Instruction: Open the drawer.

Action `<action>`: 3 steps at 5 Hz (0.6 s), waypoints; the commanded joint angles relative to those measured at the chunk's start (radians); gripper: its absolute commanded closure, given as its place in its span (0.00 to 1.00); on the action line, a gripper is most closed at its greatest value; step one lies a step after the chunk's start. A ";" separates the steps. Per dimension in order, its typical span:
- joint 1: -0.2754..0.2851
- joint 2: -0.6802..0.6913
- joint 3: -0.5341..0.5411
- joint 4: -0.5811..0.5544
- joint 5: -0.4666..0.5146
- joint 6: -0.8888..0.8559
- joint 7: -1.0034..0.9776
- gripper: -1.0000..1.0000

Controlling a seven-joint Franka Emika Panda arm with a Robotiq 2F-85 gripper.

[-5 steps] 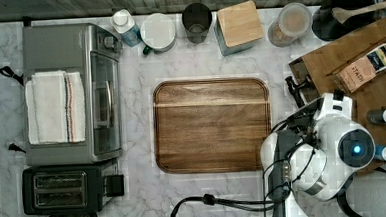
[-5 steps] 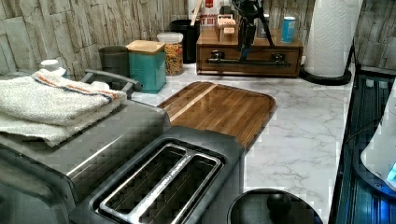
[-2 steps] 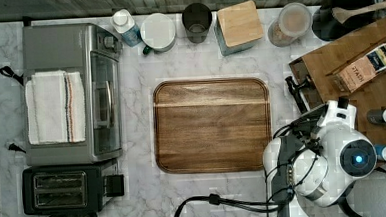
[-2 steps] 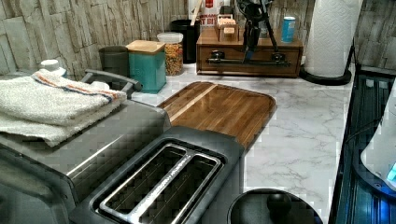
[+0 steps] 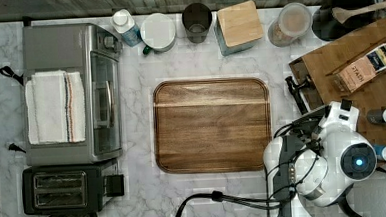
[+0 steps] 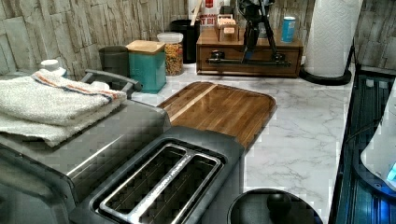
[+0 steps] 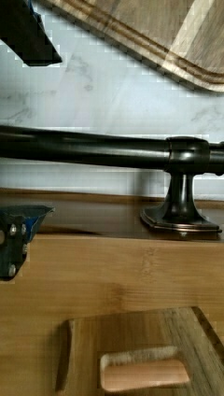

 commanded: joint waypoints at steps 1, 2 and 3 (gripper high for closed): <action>0.014 0.065 0.030 -0.047 0.088 0.128 0.031 0.00; 0.007 0.092 0.043 -0.055 0.099 0.183 0.007 0.00; -0.021 0.094 0.059 -0.027 0.097 0.116 -0.028 0.00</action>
